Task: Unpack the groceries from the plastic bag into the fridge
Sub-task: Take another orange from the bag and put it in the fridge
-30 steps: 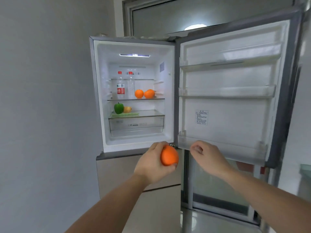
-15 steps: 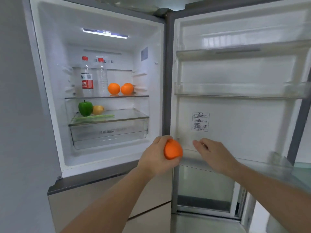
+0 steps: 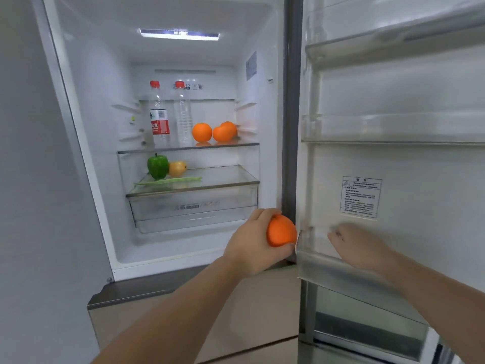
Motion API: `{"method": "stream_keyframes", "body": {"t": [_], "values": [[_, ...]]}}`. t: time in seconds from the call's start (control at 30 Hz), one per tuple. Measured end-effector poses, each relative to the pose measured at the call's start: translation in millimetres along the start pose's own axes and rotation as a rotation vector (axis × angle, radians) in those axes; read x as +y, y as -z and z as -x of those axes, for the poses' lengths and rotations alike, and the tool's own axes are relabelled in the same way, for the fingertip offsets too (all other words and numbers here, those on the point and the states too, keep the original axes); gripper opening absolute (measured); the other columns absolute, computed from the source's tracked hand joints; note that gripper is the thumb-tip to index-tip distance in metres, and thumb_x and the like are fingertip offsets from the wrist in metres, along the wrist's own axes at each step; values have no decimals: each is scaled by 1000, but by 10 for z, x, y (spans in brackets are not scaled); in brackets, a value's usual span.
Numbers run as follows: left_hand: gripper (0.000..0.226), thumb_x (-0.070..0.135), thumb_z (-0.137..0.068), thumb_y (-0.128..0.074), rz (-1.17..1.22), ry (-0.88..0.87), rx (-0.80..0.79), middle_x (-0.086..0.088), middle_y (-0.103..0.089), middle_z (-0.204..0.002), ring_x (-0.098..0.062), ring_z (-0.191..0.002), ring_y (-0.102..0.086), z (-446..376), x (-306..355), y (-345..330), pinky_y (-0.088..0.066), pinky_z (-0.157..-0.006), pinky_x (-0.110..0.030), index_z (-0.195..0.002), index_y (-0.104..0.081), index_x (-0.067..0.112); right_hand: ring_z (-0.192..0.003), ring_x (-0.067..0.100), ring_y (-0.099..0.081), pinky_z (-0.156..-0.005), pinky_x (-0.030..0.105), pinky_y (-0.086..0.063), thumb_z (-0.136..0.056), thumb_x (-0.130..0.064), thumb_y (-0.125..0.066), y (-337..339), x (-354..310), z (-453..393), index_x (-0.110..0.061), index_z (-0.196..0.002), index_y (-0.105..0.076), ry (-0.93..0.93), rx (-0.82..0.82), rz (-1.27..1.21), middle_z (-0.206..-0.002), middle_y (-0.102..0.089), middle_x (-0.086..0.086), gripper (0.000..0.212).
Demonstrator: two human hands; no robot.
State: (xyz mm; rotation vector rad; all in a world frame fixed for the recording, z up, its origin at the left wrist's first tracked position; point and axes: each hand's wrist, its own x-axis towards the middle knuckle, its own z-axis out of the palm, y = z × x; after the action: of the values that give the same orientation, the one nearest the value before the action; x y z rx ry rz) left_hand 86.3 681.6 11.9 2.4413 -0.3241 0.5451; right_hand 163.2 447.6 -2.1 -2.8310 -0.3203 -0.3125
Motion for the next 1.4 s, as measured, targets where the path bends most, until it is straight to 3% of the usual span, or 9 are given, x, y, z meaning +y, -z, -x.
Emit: {"method": "stream_keyframes", "body": {"t": [0.2,0.37,0.5,0.63,0.8,0.97,1.13,1.27,1.4], "values": [[70,51,-74,-72,-39,55,28,15,-42,-135,-15,-110,-50,-171,-136,-6,-50,-90,-34,-134,-38,37,-59,11,-48,-63,29,-49,-94,-18,-44,-100,-31,-228,-17,-70,-56,8,-382,18,-69,-52,-4,27],[70,49,-75,-73,-55,60,86,13,-43,-134,-17,-110,-51,-442,-209,242,-48,-89,-33,-135,-39,35,-61,4,-54,-53,15,-33,-94,-21,-51,254,-609,-192,-28,-74,-55,266,-34,-67,-70,-59,-8,21],[73,46,-72,-77,-69,-5,172,11,-42,-134,-13,-111,-49,-732,-316,636,-44,-89,-28,-135,-42,32,-78,7,-59,-64,22,-46,-95,-40,-51,557,-1247,-360,-28,-107,-54,329,115,-378,-93,-63,-8,18],[78,40,-69,-81,-108,-93,246,9,-46,-132,-8,-111,-48,-1033,-542,1085,-41,-91,-24,-136,-44,27,-102,17,-60,-85,38,-56,-86,-52,-60,685,-1786,-825,-28,-132,-43,255,44,-730,-119,-55,-4,54],[75,38,-65,-85,-177,-217,251,8,-54,-123,-4,-101,-46,-1490,-895,1670,-38,-85,-21,-129,-48,26,-100,15,-62,-77,34,-58,-79,-35,-75,776,-2362,-1404,-29,-126,-46,304,-19,-923,-119,-57,-1,55],[81,35,-67,-86,-180,-273,230,5,-45,-135,-9,-110,-44,-1944,-1266,2195,-38,-88,-20,-137,-46,28,-92,19,-69,-74,35,-61,-75,-31,-78,882,-2815,-2022,-24,-117,-56,329,64,-936,-112,-65,4,48],[85,31,-66,-87,-49,-186,246,0,-50,-135,-22,-116,-54,-2300,-1648,2364,-51,-95,-40,-139,-44,32,-92,20,-68,-70,36,-61,-76,-36,-78,802,-3079,-2535,-22,-119,-54,271,72,-938,-113,-63,4,51],[79,33,-66,-87,-89,-116,267,3,-57,-128,-15,-104,-58,-2481,-1952,2338,-48,-84,-27,-136,-48,30,-95,17,-66,-73,36,-61,-77,-38,-76,579,-3191,-2860,-18,-126,-52,244,70,-904,-115,-59,4,58],[80,25,-71,-84,-100,-40,189,-1,-52,-138,-19,-112,-58,-2656,-2121,2343,-46,-93,-31,-141,-46,28,-97,22,-65,-74,37,-60,-81,-41,-72,490,-3213,-3131,-17,-126,-54,215,5,-853,-123,-55,5,54]]}}
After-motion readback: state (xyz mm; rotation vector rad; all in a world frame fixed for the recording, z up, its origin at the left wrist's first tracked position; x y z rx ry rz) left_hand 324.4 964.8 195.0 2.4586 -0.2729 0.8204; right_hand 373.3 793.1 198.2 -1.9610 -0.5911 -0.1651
